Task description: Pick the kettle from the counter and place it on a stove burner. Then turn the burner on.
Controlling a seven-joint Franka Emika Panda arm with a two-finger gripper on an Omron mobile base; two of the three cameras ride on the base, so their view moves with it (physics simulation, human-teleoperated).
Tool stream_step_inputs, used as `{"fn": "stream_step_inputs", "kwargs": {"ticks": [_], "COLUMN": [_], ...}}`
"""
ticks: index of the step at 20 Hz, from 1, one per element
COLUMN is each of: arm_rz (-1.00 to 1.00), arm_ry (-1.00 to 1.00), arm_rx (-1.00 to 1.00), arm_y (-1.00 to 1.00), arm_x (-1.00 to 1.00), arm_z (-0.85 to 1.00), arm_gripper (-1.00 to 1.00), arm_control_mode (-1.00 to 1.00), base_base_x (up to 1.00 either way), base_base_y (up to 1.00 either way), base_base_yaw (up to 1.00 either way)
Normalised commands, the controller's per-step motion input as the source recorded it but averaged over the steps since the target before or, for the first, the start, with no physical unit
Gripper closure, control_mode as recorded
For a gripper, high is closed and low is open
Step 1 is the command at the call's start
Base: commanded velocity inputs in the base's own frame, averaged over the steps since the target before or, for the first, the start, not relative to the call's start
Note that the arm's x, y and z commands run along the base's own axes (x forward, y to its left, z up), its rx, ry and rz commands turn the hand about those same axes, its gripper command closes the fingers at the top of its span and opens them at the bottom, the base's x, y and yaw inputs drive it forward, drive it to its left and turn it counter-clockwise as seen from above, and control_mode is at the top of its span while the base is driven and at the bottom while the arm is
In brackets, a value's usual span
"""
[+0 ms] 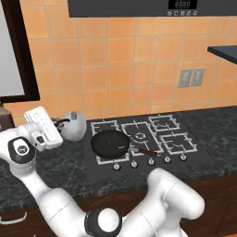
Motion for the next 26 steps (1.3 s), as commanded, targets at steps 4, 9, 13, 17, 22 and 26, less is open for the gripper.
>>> {"fn": "stream_step_inputs", "kwargs": {"ticks": [4,9,13,17,22,26], "arm_rz": [0.0,-0.02,0.0,0.0,0.0,-0.04], "arm_ry": [-0.32,-0.18,-0.16,-0.08,-0.01,0.03], "arm_rx": [0.2,0.29,0.37,0.52,0.63,0.38], "arm_y": [-1.0,-1.0,-1.0,-1.0,-1.0,-1.0], "arm_x": [-0.01,0.0,0.0,0.0,0.0,0.11], "arm_z": [0.39,0.51,0.49,0.37,0.15,0.0], "arm_gripper": [1.0,1.0,1.0,1.0,1.0,1.0], "arm_control_mode": [-1.0,-1.0,-1.0,-1.0,-1.0,-1.0], "base_base_x": [0.0,0.0,0.0,0.0,0.0,0.0], "base_base_y": [0.0,0.0,0.0,0.0,0.0,0.0], "base_base_yaw": [0.0,0.0,0.0,0.0,0.0,0.0]}}
